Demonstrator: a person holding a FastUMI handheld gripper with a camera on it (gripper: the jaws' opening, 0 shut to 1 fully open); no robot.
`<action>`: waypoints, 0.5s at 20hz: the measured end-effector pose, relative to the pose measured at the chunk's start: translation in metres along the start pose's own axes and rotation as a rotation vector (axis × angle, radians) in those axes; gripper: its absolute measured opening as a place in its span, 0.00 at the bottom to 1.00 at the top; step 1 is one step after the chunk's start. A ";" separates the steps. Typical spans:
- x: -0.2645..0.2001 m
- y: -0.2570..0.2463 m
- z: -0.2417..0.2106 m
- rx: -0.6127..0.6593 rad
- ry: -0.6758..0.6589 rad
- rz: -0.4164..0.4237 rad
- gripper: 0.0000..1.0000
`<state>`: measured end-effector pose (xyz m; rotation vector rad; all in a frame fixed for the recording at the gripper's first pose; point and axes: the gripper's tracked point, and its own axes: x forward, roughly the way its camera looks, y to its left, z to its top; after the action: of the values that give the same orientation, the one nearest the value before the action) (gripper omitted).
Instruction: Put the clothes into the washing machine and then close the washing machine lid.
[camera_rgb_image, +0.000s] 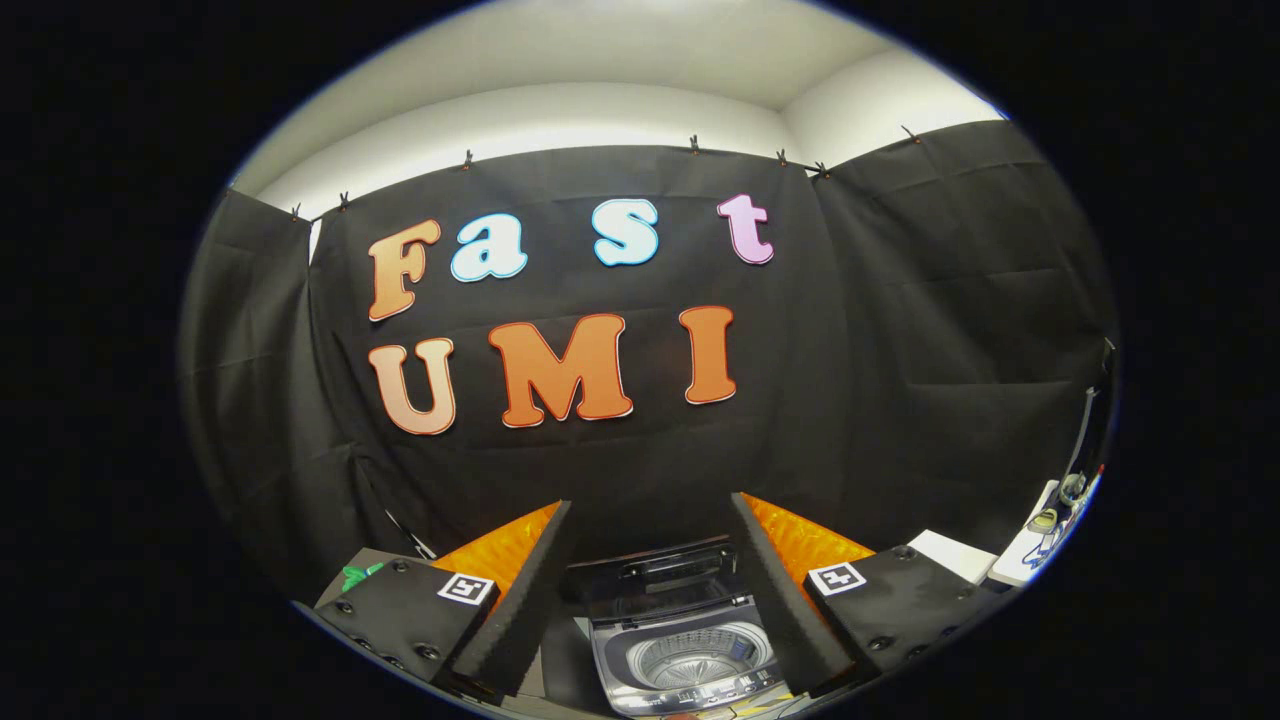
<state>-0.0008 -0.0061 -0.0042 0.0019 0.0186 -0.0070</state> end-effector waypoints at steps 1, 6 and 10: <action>0.001 0.000 0.000 0.001 0.000 -0.002 0.98; 0.000 -0.003 -0.007 0.004 0.012 -0.001 0.98; 0.006 0.002 -0.019 0.015 0.038 0.006 0.98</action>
<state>0.0044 -0.0043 -0.0231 0.0168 0.0561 -0.0006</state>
